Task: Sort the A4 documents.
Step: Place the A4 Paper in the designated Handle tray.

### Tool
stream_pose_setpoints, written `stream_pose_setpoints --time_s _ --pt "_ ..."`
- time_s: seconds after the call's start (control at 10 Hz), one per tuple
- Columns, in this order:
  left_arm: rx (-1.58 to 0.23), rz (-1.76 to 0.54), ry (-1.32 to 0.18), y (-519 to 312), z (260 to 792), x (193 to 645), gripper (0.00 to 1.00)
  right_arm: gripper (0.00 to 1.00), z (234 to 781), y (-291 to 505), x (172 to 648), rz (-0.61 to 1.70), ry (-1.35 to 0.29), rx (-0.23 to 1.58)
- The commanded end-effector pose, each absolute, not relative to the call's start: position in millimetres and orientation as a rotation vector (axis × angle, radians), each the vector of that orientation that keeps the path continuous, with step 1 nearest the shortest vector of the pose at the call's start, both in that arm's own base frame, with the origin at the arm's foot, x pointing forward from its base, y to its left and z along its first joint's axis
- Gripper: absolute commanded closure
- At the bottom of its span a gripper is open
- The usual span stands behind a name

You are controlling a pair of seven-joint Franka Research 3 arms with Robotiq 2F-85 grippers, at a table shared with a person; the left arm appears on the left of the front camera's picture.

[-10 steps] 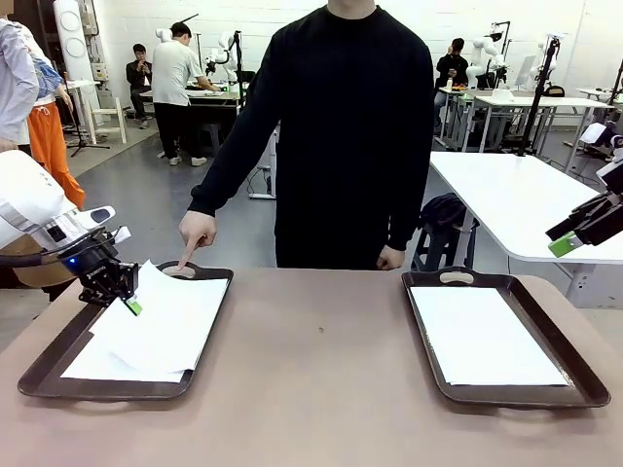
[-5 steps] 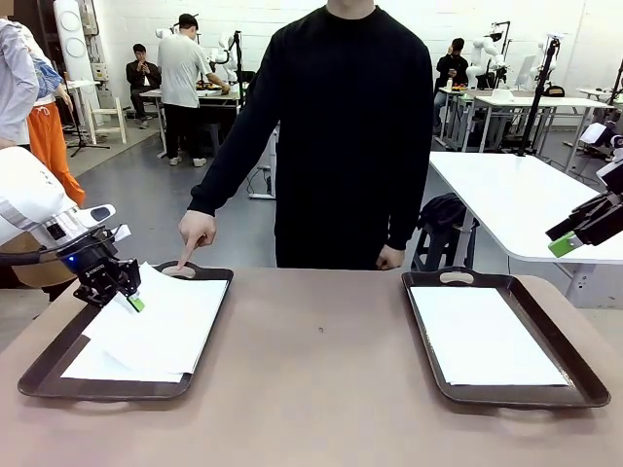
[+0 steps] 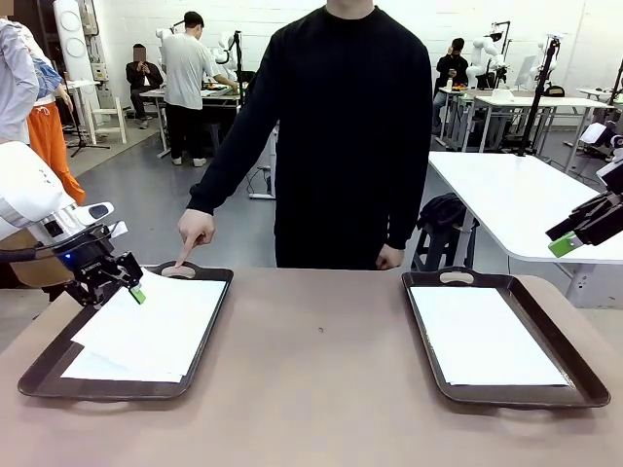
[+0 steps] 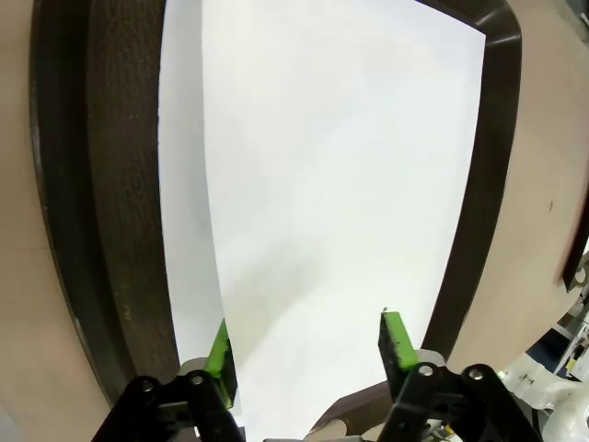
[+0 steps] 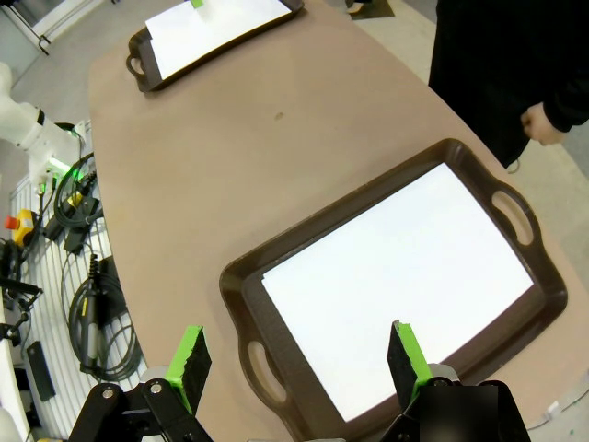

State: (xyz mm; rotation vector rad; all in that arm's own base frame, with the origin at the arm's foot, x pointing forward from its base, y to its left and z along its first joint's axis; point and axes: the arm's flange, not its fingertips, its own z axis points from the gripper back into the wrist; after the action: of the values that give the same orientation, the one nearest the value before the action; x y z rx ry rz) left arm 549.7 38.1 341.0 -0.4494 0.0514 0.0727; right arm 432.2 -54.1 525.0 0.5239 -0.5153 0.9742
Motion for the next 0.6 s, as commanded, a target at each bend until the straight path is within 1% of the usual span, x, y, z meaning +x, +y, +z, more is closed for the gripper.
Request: stream_pose_setpoints --time_s 0.0,0.3,0.5 --pt "-0.394 0.102 0.042 36.6 347.7 543.5 0.00 0.00 524.3 -53.6 432.6 0.972 -0.517 0.513" --pt "-0.396 0.104 0.041 37.5 347.2 542.4 0.00 0.00 524.3 -53.6 432.6 0.972 -0.517 0.513" --pt "-0.418 0.117 0.014 41.0 350.0 541.7 0.00 0.00 524.3 -53.6 432.6 0.972 -0.517 0.513"
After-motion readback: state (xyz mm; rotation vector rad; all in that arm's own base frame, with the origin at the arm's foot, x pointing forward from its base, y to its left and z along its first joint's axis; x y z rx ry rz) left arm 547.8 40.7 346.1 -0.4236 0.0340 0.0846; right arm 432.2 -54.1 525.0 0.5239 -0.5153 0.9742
